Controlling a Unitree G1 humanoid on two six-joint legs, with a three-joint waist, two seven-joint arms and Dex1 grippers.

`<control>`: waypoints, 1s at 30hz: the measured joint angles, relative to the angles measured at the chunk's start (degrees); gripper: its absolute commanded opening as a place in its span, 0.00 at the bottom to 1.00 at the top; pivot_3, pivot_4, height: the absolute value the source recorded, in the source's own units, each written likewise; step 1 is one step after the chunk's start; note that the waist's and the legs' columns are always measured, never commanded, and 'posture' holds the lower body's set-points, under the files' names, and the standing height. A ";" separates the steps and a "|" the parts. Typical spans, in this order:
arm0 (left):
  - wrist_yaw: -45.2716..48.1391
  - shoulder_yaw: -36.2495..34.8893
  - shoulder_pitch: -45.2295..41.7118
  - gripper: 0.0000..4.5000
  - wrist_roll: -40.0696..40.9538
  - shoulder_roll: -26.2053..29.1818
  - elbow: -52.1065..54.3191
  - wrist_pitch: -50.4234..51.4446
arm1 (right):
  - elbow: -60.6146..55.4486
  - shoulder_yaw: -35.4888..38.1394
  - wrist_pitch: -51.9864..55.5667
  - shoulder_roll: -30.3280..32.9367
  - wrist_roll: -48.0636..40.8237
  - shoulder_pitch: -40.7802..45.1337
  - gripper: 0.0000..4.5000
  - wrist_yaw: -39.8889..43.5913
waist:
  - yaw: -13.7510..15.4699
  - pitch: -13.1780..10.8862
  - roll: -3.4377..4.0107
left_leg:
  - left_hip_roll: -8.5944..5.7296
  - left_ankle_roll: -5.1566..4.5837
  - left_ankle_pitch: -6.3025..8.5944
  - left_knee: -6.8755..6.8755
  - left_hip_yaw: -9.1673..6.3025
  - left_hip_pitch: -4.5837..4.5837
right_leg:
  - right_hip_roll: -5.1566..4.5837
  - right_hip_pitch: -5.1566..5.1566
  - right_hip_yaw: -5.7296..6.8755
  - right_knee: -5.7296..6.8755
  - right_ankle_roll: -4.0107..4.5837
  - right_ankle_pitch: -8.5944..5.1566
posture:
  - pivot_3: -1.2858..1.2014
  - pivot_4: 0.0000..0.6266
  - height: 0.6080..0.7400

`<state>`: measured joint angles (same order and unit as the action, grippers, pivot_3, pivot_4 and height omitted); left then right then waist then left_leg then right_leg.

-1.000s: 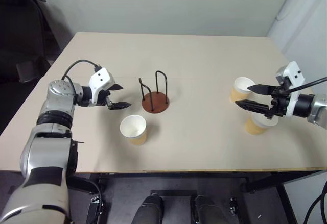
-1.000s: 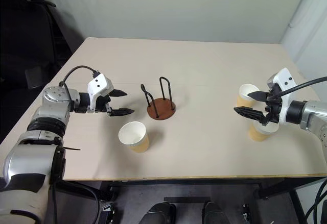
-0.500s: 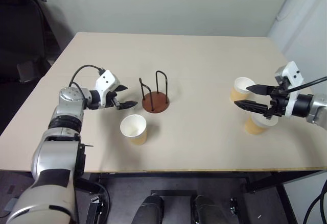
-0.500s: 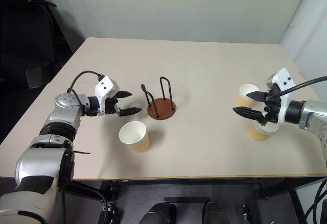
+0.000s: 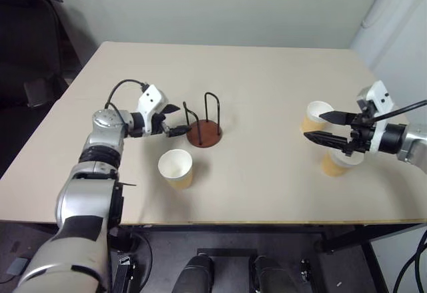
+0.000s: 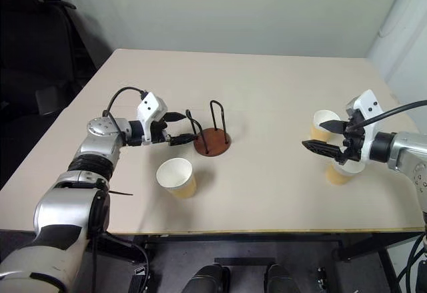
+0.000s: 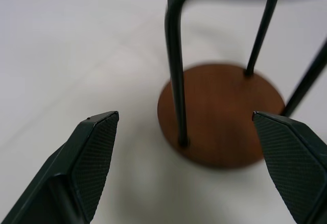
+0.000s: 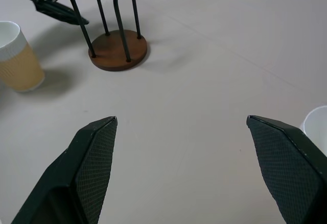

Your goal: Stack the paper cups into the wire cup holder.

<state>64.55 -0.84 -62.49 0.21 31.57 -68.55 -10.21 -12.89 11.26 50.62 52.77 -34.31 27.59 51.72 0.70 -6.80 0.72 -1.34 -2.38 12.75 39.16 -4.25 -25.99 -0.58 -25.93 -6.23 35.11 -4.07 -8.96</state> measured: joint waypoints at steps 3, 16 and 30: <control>-0.84 0.00 -0.42 0.96 -0.19 -0.43 -0.08 -0.23 | 0.07 -0.07 0.00 0.00 0.00 0.21 0.92 0.00 | -0.07 0.00 0.00 | 0.00 0.00 0.00 -0.01 0.00 0.01 | 0.00 0.00 0.00 -0.01 -0.06 0.03 | 0.52 0.24 1.00; 1.39 0.23 -0.47 0.02 -0.16 -1.70 -1.14 0.46 | 0.17 -0.09 0.06 0.00 -0.23 0.20 0.92 -0.07 | 0.00 0.00 0.00 | 0.00 0.00 -0.01 -0.01 0.00 0.01 | 0.01 0.02 0.01 -0.03 -0.21 0.13 | 0.52 0.24 1.00; 5.17 -0.30 -1.94 0.02 -0.16 -2.54 -2.54 1.64 | 0.15 -0.09 0.10 0.00 -0.29 0.20 0.92 -0.13 | 0.02 0.00 0.00 | 0.00 -0.02 -0.05 -0.02 0.00 0.00 | -0.01 0.03 0.01 -0.05 -0.14 0.10 | 0.52 0.24 1.00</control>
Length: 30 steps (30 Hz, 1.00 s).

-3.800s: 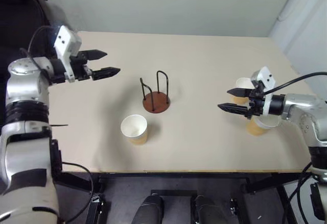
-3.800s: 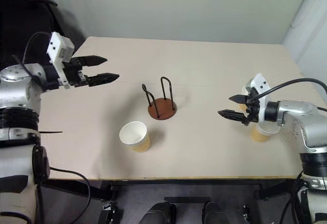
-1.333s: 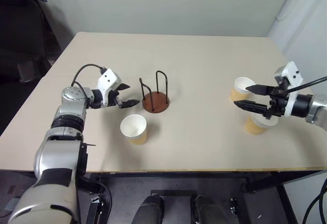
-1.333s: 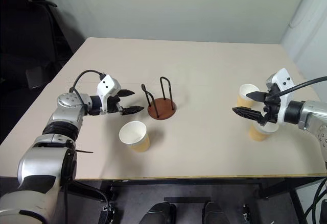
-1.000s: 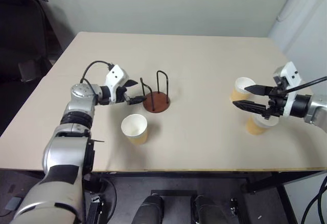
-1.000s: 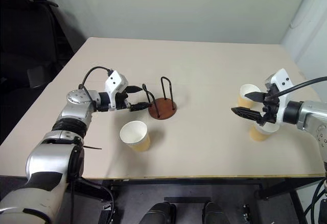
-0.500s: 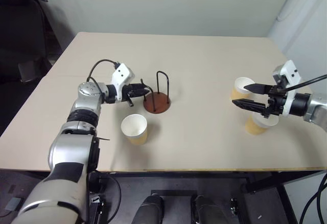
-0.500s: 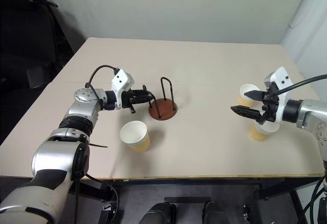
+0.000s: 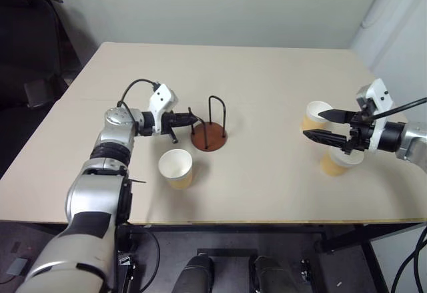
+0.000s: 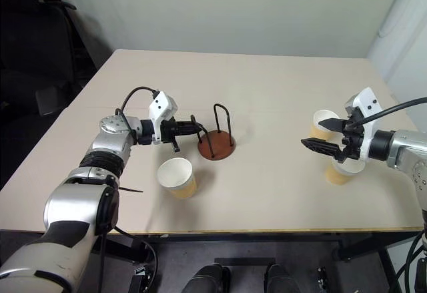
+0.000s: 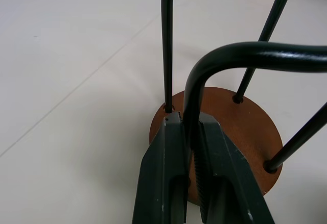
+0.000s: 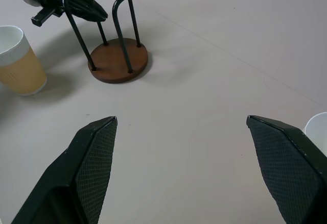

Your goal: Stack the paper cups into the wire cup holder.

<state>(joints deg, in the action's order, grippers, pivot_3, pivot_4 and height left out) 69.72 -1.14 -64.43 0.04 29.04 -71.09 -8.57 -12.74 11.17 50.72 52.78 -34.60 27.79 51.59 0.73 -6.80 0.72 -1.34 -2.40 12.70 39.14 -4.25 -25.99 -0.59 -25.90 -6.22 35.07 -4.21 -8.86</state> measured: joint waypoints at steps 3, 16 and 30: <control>2.28 0.26 -2.60 0.02 -0.39 -0.28 -1.11 0.25 | 0.01 -0.06 0.00 0.00 0.00 0.00 0.92 0.00 | 0.07 0.00 0.00 | 0.00 0.00 0.00 -0.01 0.00 -0.03 | -0.01 0.00 0.00 -0.04 0.01 0.00 | 0.52 0.24 1.00; 8.55 3.73 -7.01 0.02 -3.19 -6.02 -3.11 -0.69 | -1.16 0.13 0.12 1.01 0.00 -2.50 0.92 -0.49 | 0.13 0.00 0.00 | -0.01 -0.03 0.02 -0.04 0.02 -0.05 | -0.05 -0.01 -0.01 -0.09 -0.21 0.11 | 0.52 0.24 1.00; 5.91 4.15 -7.76 0.02 -4.37 -11.87 -3.43 -2.43 | -1.92 2.89 0.42 2.22 -0.57 -4.48 0.92 -1.52 | 0.30 0.00 0.00 | -0.02 -0.07 0.01 -0.02 0.08 -0.04 | -0.08 0.04 -0.03 -0.10 -0.36 0.13 | 0.52 0.24 1.00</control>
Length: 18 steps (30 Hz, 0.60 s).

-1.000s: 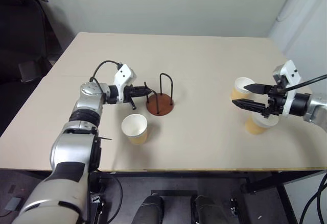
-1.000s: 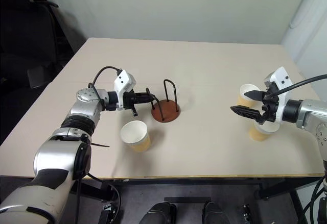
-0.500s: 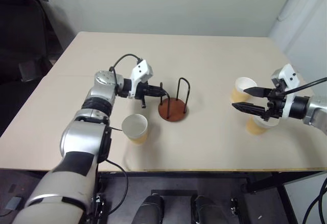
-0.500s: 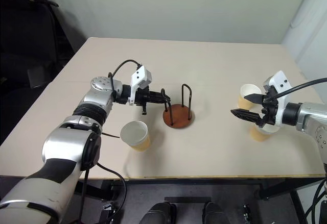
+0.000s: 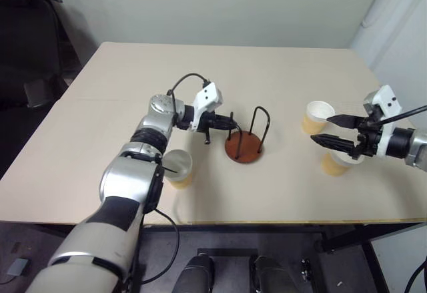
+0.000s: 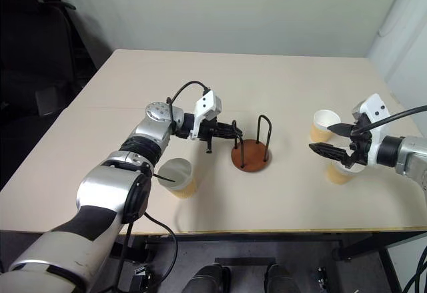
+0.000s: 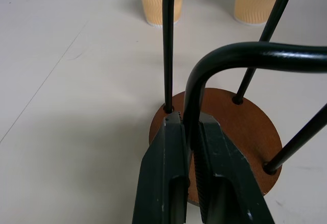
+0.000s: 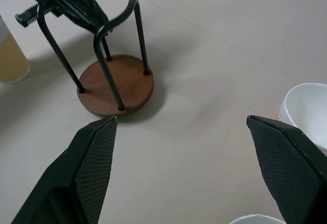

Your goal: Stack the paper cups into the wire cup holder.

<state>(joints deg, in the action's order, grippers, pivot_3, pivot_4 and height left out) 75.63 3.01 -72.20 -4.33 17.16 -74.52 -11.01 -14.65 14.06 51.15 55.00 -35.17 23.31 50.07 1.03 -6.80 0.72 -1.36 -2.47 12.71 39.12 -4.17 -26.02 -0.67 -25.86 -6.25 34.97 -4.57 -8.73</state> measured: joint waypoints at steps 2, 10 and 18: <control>-0.15 0.11 0.00 0.02 -0.22 -0.08 -0.06 -0.24 | -0.49 0.28 0.14 0.00 -0.15 -0.13 0.92 -0.06 | 0.00 0.00 0.00 | 0.00 0.00 0.00 0.00 0.00 0.00 | 0.00 0.00 0.00 0.00 -0.01 0.00 | 0.52 0.24 1.00; -4.59 1.54 1.36 0.27 -2.68 -0.25 -0.55 -1.26 | -0.86 0.32 0.40 -0.01 -0.61 -0.20 0.92 -0.09 | 0.12 0.00 0.00 | -0.01 -0.05 -0.02 0.03 0.03 0.01 | -0.03 0.04 0.00 0.00 -0.05 0.01 | 0.52 0.24 1.00; -7.48 1.28 2.62 0.92 -3.10 -1.16 -1.04 -2.64 | -0.87 0.32 0.41 -0.02 -0.64 -0.20 0.92 -0.13 | 0.20 0.00 0.00 | -0.02 -0.09 -0.05 0.04 0.05 0.02 | -0.03 0.05 0.01 0.00 -0.07 0.03 | 0.52 0.24 1.00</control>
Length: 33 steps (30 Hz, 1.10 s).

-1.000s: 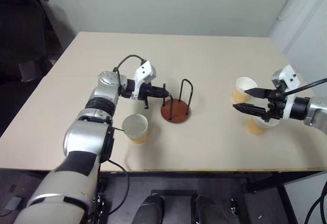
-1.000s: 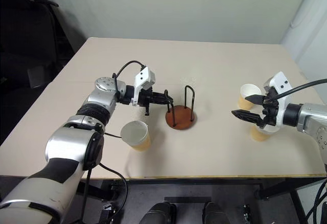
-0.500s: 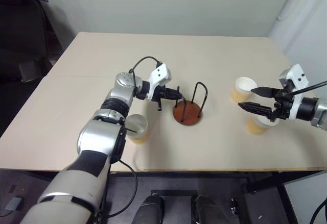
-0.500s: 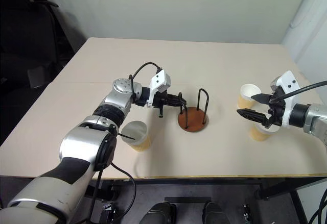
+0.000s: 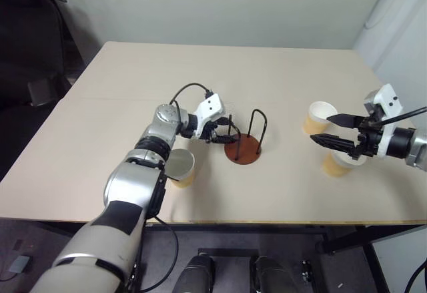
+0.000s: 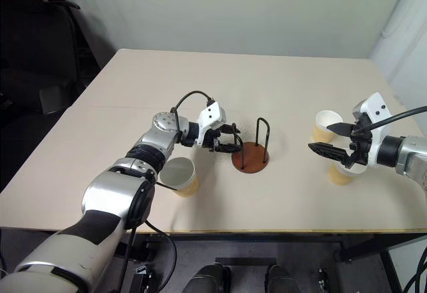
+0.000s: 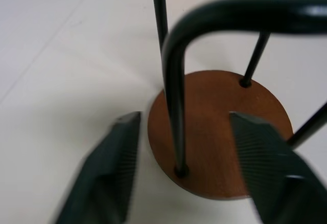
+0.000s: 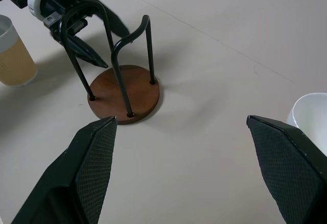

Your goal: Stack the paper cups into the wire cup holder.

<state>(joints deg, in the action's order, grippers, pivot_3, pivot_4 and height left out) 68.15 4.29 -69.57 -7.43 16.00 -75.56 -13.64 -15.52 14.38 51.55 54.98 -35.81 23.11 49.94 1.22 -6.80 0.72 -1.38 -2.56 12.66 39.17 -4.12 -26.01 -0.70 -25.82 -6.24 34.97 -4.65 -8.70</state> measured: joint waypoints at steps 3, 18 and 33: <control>-1.65 -0.30 -0.02 0.99 0.01 -0.40 0.00 -0.46 | -0.05 0.00 0.03 0.00 -0.01 0.00 0.92 -0.03 | 0.00 0.00 0.00 | 0.00 -0.01 -0.01 0.01 0.00 0.00 | 0.00 0.01 0.00 0.00 -0.01 0.01 | 0.52 0.24 1.00; 0.43 0.53 -2.05 0.99 -1.53 0.92 0.01 -3.76 | -0.53 0.00 0.59 0.00 -0.68 -0.02 0.92 -0.46 | -0.04 0.00 0.00 | -0.01 -0.02 -0.02 0.00 0.02 0.01 | 0.00 0.01 -0.02 0.00 -0.03 0.01 | 0.52 0.24 1.00; -1.02 5.32 -3.47 0.99 -7.77 10.07 0.00 -10.28 | 2.33 -1.14 -0.73 0.39 1.25 4.71 0.92 -0.72 | 0.01 0.00 0.00 | -0.02 -0.03 -0.02 -0.02 -0.01 -0.02 | -0.03 -0.05 -0.01 0.00 0.03 0.02 | 0.52 0.24 1.00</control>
<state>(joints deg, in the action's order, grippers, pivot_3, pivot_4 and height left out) 67.14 9.61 -73.04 -15.20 26.07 -75.57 -23.93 -13.19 13.24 50.82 55.36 -34.56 27.81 49.22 1.23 -6.80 0.72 -1.40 -2.59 12.65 39.14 -4.13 -26.02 -0.73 -25.86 -6.25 34.97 -4.62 -8.68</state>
